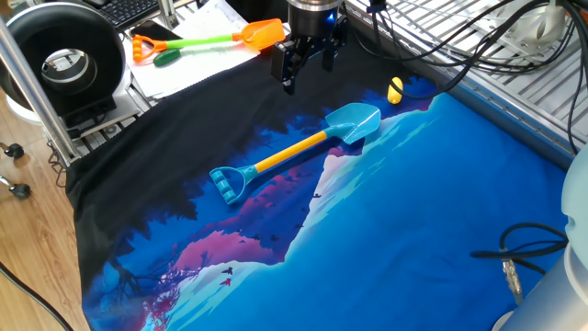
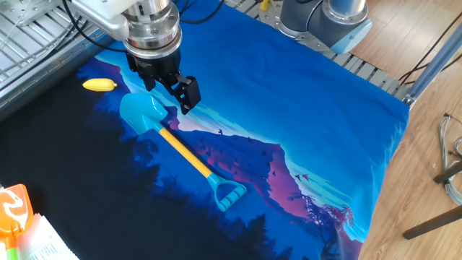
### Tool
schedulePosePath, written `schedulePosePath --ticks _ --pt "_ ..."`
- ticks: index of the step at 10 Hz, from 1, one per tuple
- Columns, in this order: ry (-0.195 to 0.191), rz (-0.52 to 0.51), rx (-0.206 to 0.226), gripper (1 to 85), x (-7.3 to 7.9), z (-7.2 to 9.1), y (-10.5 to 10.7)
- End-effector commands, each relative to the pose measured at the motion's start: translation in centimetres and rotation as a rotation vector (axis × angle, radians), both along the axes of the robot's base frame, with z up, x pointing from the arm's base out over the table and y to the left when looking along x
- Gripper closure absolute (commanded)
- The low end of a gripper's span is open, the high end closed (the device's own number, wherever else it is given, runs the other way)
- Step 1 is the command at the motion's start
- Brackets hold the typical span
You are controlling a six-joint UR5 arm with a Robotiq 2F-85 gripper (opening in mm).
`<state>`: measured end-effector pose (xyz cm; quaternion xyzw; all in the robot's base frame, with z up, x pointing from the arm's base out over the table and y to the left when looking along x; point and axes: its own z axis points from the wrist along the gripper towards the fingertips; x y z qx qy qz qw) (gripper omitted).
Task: Use a shovel to scoop up an object
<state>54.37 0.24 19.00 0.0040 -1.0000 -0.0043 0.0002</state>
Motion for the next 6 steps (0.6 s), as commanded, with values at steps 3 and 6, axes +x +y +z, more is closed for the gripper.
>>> schedulePosePath --ticks 3,6 --pt "-0.149 -0.173 0.060 80.3 4.0 0.2 1.6" --pt "-0.126 -0.104 0.066 75.0 3.2 0.3 2.0"
